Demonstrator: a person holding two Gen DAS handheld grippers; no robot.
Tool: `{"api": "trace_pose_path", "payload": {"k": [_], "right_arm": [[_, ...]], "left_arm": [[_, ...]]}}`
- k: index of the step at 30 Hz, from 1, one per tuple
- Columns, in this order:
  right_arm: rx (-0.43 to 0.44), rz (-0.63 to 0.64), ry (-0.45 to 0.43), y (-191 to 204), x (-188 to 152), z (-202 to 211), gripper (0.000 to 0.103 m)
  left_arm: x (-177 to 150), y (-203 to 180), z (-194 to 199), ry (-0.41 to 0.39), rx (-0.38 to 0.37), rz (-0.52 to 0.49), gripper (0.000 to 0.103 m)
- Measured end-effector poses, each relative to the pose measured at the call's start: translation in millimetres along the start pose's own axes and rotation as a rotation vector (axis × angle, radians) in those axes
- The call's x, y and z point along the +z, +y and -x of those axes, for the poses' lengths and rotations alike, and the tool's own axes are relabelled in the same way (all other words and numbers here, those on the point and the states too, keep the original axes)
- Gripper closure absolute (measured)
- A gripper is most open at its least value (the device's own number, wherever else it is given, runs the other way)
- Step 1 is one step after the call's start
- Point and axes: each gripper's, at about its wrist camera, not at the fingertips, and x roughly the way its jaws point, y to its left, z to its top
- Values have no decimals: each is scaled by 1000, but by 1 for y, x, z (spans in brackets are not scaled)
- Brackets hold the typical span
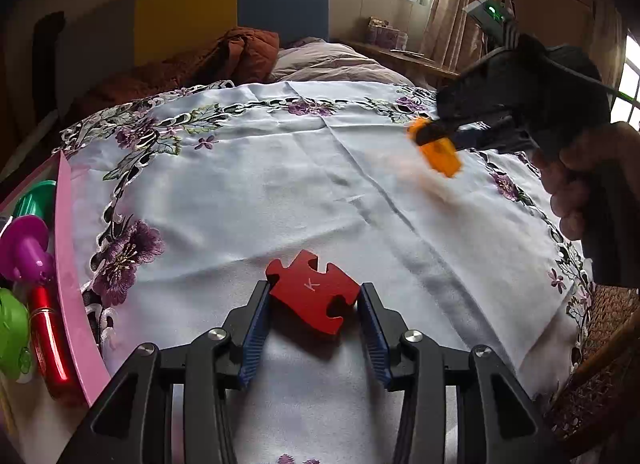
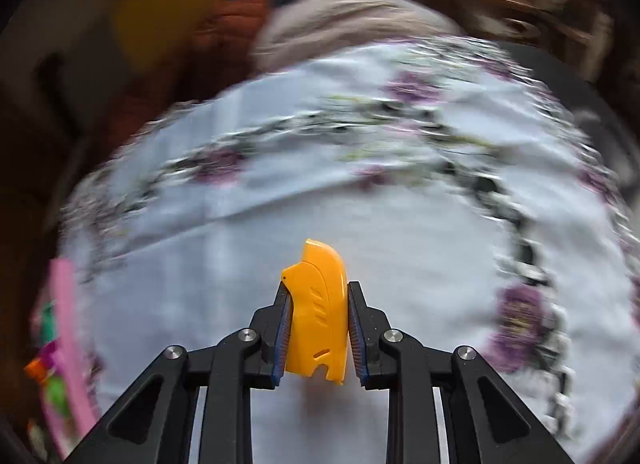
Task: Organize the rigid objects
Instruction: 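Grasp the red K puzzle piece with the left gripper while the right grasps the yellow comb, then carry the red puzzle piece into the tray and open the left gripper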
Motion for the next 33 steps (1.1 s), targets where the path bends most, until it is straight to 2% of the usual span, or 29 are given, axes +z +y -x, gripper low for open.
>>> {"api": "trace_pose_path", "payload": {"k": [1, 4, 13, 26, 28, 33], "right_arm": [[8, 29, 27, 6, -2, -5, 77], [-73, 132, 86, 21, -9, -23, 75], [-71, 119, 84, 19, -12, -25, 74], [-113, 205, 80, 30, -14, -28, 72], [-102, 192, 83, 29, -13, -29, 72], [-134, 241, 75, 36, -15, -30, 72]], "left_arm": [[0, 0, 0, -1, -1, 1, 59], [-1, 1, 1, -4, -5, 7, 59], [-1, 3, 2, -8, -18, 25, 59], [4, 5, 4, 17, -25, 45, 59], [8, 7, 9, 26, -23, 71, 59], [15, 11, 36, -21, -15, 100, 59]]}}
